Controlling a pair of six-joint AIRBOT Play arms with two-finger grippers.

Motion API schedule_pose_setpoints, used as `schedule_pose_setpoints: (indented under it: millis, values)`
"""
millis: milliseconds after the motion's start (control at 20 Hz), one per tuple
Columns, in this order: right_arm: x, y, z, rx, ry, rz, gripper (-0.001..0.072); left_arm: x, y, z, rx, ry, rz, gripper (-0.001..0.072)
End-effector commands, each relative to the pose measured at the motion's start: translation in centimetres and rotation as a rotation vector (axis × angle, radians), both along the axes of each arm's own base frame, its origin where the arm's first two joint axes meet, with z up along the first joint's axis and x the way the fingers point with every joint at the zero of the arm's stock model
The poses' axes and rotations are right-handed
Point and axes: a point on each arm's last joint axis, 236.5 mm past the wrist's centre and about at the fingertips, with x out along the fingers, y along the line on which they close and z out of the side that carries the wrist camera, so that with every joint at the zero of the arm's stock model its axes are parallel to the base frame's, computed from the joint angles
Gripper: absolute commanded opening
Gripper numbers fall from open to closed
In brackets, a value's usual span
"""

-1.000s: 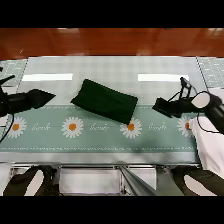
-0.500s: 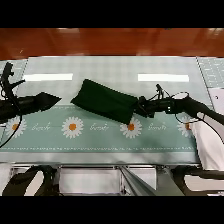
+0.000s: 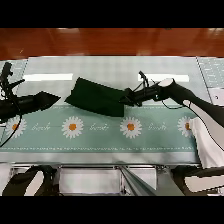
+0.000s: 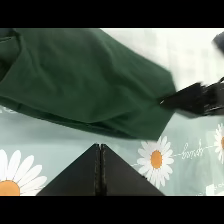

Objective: Fold the shirts.

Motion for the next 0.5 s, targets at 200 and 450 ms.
schedule_pose_setpoints:
  millis: [200,450]
  values:
    - [6.6,-1.6,19.0,-0.172,-0.436,0.082,0.0024,0.3,0.3,-0.4,0.002,-0.004,0.022,0.0019]
    - [6.9,-11.7,27.8,-0.343,-0.542,-0.05,0.0024,-0.4,0.0,-1.3,-0.004,0.028,0.005,0.0019]
